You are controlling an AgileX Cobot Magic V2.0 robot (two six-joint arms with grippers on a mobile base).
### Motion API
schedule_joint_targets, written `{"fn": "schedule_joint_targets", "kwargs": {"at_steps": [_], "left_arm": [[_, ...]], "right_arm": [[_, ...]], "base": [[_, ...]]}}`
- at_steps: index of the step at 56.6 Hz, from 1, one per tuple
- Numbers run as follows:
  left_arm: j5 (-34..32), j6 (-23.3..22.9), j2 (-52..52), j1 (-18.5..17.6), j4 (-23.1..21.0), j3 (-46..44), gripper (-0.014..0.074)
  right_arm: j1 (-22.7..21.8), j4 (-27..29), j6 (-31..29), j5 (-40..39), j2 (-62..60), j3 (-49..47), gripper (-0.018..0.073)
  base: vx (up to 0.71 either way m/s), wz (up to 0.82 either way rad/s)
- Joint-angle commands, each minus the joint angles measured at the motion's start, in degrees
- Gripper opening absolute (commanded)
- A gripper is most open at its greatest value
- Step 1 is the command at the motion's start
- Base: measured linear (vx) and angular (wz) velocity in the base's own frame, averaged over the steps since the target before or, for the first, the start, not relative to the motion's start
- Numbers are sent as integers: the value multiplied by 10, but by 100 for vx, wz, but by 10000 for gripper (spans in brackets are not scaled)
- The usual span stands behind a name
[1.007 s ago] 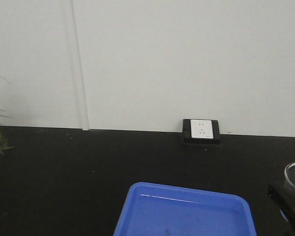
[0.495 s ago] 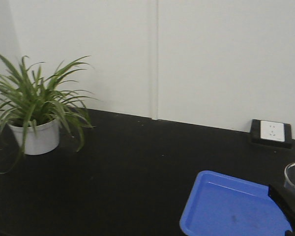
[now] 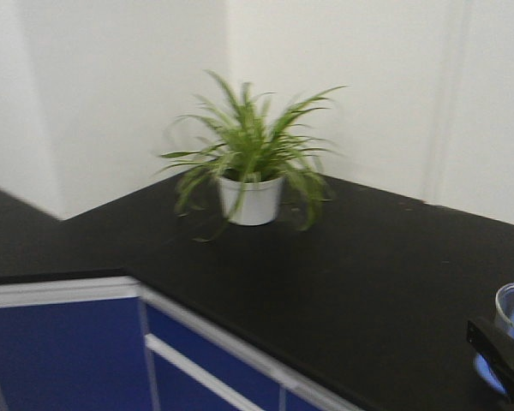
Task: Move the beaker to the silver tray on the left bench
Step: 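Drive the base to the bench with the silver tray, holding beaker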
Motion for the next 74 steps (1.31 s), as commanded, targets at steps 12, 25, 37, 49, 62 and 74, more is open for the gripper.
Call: {"fn": "schedule_joint_targets", "kwargs": {"at_steps": [12, 25, 37, 49, 62, 74], "left_arm": [[-45, -1, -9, -3, 0, 16, 1], [-45, -1, -9, -3, 0, 16, 1], [-45, -1, -9, -3, 0, 16, 1], [-45, -1, -9, -3, 0, 16, 1], [-45, -1, -9, -3, 0, 16, 1], [-45, -1, -9, -3, 0, 16, 1]], "right_arm": [[-1, -11, -5, -33, -2, -17, -4], [-1, -11, -5, -33, -2, -17, -4], [-1, -11, -5, -33, -2, -17, -4], [-1, -11, -5, -33, -2, -17, -4], [-1, -11, -5, -33, -2, -17, -4], [-1, -11, -5, -33, -2, -17, -4]], "base": [[-25, 72], [-23, 72], [-20, 67], [-16, 65], [-13, 68], [-9, 81]]}}
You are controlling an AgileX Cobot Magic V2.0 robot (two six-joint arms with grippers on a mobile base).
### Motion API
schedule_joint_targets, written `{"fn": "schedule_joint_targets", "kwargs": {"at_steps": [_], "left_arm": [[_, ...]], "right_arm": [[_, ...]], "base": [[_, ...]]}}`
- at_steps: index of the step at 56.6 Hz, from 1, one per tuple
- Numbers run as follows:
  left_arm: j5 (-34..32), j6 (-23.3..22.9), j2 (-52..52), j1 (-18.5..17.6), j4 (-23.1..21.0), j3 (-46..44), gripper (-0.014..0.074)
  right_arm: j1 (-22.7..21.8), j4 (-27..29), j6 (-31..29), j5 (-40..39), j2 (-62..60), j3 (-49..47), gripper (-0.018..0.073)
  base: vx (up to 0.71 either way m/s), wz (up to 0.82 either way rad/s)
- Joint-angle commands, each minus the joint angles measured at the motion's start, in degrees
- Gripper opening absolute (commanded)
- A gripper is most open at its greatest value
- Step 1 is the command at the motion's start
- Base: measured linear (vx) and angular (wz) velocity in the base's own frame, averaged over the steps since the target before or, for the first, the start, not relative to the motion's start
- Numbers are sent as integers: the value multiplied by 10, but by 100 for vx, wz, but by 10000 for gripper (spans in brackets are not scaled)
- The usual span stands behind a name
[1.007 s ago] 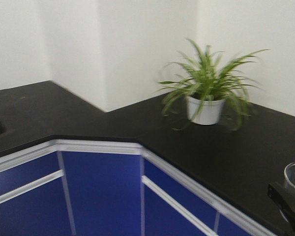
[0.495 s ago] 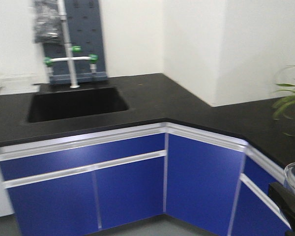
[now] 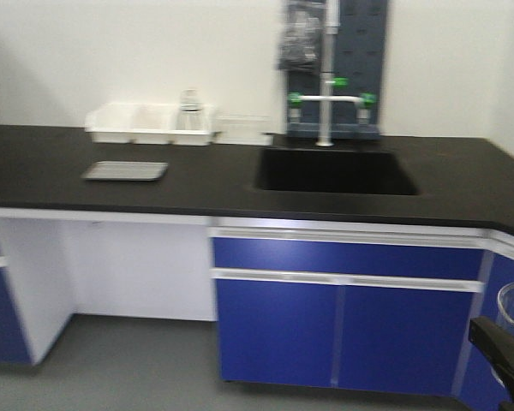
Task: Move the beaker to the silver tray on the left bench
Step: 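Drive the base to the bench with the silver tray, holding beaker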
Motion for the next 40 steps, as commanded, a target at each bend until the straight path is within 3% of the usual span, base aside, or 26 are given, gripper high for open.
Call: {"fn": "schedule_joint_targets", "kwargs": {"at_steps": [1, 22, 40], "left_arm": [[-45, -1, -9, -3, 0, 16, 1], [-45, -1, -9, -3, 0, 16, 1], [-45, -1, -9, -3, 0, 16, 1]], "right_arm": [[-1, -11, -5, -33, -2, -17, -4], [0, -11, -5, -33, -2, -17, -4], [0, -11, -5, -33, -2, -17, -4]], "base": [[-7, 91], [-1, 90], [10, 38]]}}
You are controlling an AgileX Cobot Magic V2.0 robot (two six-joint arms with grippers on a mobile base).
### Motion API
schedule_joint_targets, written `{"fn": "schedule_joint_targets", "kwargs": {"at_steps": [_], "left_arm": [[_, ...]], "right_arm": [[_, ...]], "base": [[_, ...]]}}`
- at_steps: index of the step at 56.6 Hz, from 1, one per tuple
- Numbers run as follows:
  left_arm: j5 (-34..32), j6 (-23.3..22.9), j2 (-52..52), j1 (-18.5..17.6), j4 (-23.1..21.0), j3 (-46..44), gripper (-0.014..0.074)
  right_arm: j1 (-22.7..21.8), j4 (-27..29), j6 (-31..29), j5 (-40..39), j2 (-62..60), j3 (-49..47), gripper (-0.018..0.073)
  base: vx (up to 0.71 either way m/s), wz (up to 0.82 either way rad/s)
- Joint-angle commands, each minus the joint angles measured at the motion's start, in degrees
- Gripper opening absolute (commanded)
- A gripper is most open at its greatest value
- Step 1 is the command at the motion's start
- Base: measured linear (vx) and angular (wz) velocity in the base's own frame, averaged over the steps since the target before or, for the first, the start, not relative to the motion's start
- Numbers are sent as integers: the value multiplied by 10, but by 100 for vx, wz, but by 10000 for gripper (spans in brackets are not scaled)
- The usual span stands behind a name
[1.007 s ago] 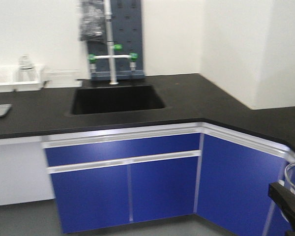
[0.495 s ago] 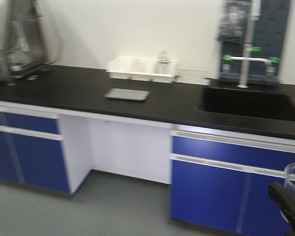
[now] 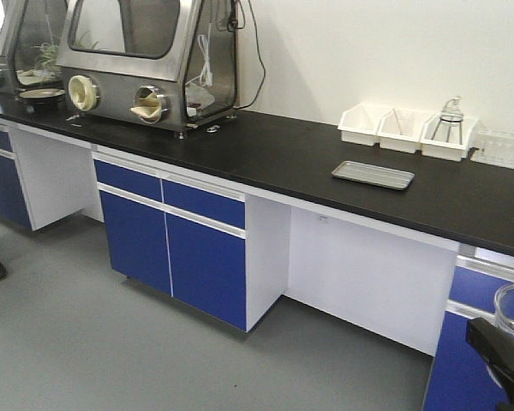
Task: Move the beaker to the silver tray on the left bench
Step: 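Drive the base to the bench with the silver tray, holding beaker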
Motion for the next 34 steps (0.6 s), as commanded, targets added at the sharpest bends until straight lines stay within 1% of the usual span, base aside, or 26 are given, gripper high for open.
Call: {"fn": "schedule_joint_targets", "kwargs": {"at_steps": [1, 16, 34], "left_arm": [[-45, -1, -9, -3, 0, 16, 1], [-45, -1, -9, -3, 0, 16, 1], [-45, -1, -9, -3, 0, 16, 1]], "right_arm": [[0, -11, -5, -33, -2, -17, -4], [0, -11, -5, -33, -2, -17, -4], [0, -11, -5, -33, -2, -17, -4]], "base": [[13, 18], [16, 10], [25, -1]]}}
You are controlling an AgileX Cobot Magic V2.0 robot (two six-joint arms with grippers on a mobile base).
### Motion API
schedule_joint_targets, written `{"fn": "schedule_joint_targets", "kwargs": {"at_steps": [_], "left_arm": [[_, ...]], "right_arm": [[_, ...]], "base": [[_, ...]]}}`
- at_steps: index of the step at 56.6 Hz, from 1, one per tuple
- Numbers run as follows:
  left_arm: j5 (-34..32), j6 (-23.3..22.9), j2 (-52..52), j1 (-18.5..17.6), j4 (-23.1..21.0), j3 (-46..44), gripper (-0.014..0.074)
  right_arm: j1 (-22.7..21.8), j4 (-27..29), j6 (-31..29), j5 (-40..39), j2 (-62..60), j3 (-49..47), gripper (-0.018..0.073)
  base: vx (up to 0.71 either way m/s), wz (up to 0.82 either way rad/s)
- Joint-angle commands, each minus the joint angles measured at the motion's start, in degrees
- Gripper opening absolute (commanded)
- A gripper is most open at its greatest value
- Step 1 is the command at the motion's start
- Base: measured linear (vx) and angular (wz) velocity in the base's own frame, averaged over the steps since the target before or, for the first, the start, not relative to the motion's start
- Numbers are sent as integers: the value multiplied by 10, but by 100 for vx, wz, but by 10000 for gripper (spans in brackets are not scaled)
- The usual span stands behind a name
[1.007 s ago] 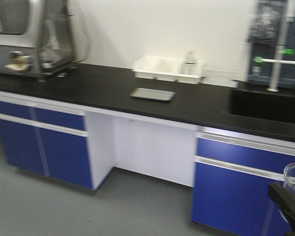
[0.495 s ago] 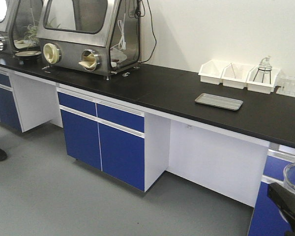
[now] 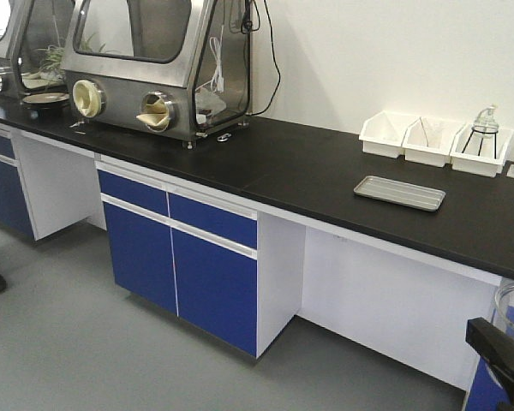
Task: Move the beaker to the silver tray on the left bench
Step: 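Drive the base to the bench with the silver tray, holding beaker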
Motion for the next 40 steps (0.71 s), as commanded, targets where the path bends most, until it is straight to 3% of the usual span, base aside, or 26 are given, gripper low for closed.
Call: {"fn": "schedule_joint_targets", "kwargs": {"at_steps": [1, 40], "left_arm": [[-45, -1, -9, -3, 0, 16, 1], [-45, -1, -9, -3, 0, 16, 1]], "right_arm": [[0, -11, -5, -33, -2, -17, -4], [0, -11, -5, -33, -2, -17, -4]], "base": [[31, -5], [44, -5]]}}
